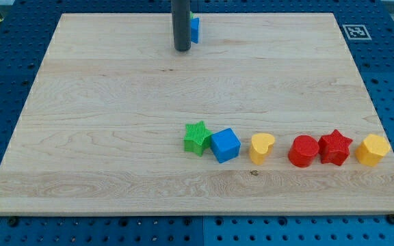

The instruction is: Slightly move the green star into the blue cube

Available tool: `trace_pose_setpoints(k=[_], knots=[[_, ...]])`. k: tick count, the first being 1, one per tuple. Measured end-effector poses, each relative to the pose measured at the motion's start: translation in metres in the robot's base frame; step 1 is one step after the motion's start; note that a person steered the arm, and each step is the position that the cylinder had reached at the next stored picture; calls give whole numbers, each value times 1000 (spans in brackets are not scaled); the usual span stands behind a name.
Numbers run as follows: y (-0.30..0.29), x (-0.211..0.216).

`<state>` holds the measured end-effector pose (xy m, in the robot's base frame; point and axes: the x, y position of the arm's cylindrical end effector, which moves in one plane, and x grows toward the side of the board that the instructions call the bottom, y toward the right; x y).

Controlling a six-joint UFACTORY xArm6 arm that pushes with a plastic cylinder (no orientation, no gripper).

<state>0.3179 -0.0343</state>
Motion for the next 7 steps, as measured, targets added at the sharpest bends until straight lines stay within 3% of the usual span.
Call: trace_pose_setpoints(k=[3,4,6,7], knots=[[0,229],[48,262],[154,266],[234,266]])
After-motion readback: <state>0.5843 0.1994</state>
